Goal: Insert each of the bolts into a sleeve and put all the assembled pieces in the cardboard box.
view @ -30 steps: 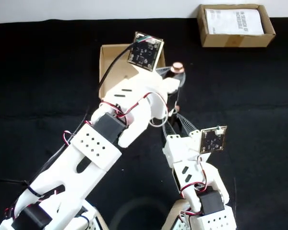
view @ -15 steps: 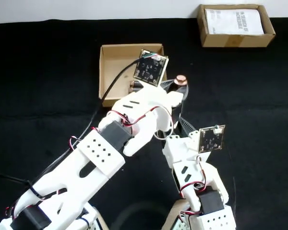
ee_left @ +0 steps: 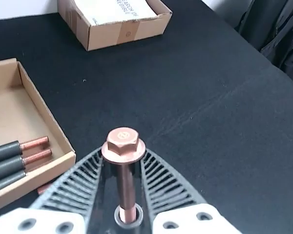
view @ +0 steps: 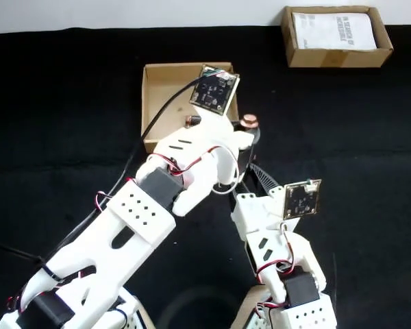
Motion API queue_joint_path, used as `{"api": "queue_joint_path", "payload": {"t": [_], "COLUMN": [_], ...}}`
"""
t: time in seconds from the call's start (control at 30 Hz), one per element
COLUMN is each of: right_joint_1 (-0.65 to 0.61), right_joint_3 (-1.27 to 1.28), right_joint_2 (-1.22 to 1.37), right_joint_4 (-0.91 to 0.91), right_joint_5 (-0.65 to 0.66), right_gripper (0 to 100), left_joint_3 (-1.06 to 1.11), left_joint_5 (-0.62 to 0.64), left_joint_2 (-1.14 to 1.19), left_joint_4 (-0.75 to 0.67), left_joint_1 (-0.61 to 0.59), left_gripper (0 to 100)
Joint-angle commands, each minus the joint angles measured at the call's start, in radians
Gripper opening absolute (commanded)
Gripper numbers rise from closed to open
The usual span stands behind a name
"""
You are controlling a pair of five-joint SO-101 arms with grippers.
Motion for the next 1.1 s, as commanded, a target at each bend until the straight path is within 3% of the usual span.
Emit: {"api": "queue_joint_path", "payload": {"t": [0.0, 0.3, 0.6, 0.77, 0.9, 0.97, 1.07], "right_joint_1": [0.001, 0.018, 0.044, 0.044, 0.045, 0.045, 0.048], "right_joint_3": [-0.053, -0.051, -0.053, -0.058, -0.148, -0.213, -0.332], "right_joint_2": [-0.016, -0.016, -0.008, -0.008, -0.005, 0.007, 0.104], "right_joint_4": [-0.002, -0.001, 0.001, 0.001, 0.004, 0.024, 0.104], "right_joint_5": [-0.002, -0.002, -0.002, -0.002, -0.002, -0.002, -0.002], "right_gripper": [0.6, 0.6, 0.6, 0.6, 0.6, 0.6, 0.6], "left_joint_3": [0.022, 0.176, 0.183, 0.179, 0.177, 0.182, 0.185], "left_joint_5": [-0.003, -0.038, -0.321, -0.416, -0.499, -0.516, -0.522], "left_joint_2": [-0.016, -0.214, -0.476, -0.608, -0.748, -0.820, -0.901], "left_joint_4": [0.000, 0.052, 0.580, 0.798, 0.873, 0.868, 0.867], "left_joint_1": [0.013, 0.108, 0.165, 0.157, 0.137, 0.077, -0.058], "left_gripper": [1, 1, 22, 20, 9, 2, 2]}}
